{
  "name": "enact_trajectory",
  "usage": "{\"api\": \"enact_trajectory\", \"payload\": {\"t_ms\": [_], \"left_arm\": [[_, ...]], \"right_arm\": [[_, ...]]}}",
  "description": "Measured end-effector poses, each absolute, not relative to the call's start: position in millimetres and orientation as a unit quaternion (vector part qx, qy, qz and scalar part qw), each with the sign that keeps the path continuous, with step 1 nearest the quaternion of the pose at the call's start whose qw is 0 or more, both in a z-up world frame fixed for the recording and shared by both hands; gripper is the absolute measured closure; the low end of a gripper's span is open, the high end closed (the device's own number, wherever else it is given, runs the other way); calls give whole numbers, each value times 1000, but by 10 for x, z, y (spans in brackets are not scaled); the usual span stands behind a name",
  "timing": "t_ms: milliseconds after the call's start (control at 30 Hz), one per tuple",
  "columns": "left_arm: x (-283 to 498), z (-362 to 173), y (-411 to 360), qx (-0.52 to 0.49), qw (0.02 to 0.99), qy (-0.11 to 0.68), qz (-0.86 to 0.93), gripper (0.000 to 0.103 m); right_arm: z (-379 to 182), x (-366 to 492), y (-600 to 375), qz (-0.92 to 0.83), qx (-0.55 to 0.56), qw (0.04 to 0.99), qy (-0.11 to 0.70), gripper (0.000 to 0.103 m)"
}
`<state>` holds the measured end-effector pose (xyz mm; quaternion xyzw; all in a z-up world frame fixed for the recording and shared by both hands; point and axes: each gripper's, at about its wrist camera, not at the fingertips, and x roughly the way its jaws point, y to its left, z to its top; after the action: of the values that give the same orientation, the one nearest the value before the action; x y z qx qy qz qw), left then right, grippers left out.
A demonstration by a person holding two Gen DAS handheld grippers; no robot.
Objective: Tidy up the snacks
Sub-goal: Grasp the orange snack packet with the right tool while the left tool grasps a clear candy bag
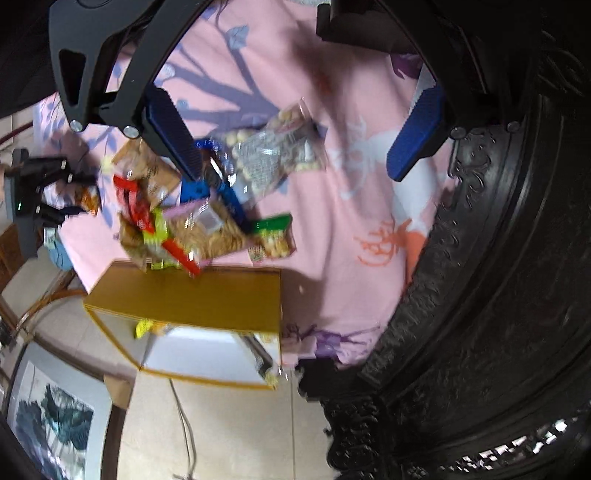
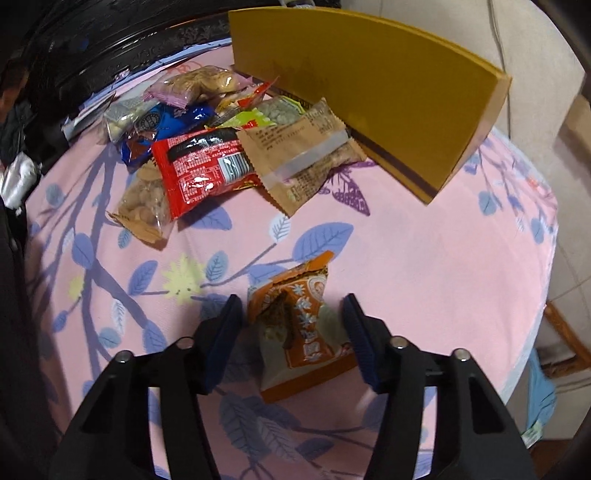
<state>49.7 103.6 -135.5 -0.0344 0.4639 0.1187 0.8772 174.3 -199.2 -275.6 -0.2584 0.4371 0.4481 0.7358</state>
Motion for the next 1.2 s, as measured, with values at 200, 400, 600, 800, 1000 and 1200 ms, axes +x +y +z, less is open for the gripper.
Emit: {"api": "enact_trajectory", "payload": {"t_ms": [200,400,600,800,1000,1200], "left_arm": [[550,-1695,862,-1,865,496,69,2],[733,-2089,710,84,847,524,0,2],[848,-2249,630,123,832,538,-59,2],[1067,-2480,668,111,791,600,-46,2],[1232,-2579,851,54,782,620,-27,2],[1185,-2580,776,71,788,611,-32,14]], "right_arm": [[-2729,1686,-1916,434,-257,738,448,64],[-2727,1609,-1909,418,-223,750,461,64],[-2724,1610,-1949,410,-202,759,464,64],[-2727,1598,-1967,406,-189,763,465,64],[-2731,1600,-1996,407,-177,766,465,64],[-2732,1594,-2008,406,-170,769,464,63]]}}
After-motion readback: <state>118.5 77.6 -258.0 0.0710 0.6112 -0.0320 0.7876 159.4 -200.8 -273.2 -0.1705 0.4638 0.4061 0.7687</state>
